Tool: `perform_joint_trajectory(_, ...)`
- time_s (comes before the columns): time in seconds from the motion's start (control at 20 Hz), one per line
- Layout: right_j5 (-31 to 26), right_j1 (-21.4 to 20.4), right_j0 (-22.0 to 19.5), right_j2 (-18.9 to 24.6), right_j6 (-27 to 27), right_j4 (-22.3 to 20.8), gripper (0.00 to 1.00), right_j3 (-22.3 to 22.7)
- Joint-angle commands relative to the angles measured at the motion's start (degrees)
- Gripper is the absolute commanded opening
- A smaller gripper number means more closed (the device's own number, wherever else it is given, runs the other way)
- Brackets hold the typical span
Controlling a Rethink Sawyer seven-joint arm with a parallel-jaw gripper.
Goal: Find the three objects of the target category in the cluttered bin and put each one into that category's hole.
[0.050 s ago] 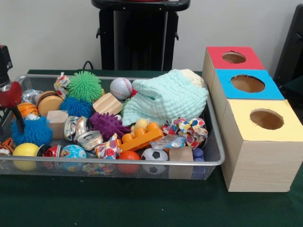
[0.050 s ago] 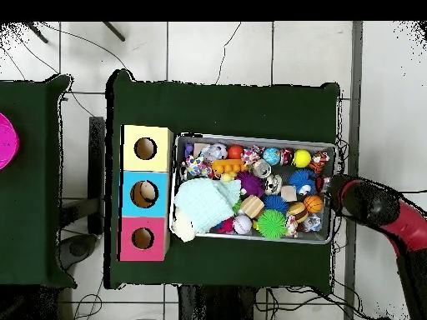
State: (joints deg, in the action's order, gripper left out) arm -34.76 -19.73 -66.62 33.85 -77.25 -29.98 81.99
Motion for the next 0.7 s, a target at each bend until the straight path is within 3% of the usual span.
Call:
perform_joint_trajectory(0.05,-4.2,2.3,-0.2,3.5,11.1,-0.6,1.0,-7.8)
perform_joint_trajectory(0.45,-2.4,2.1,0.2,3.5,9.3,-2.0,1.0,-7.4)
perform_joint_trajectory(0.7,-0.7,4.6,0.7,3.7,9.9,-3.2,1.0,-9.8)
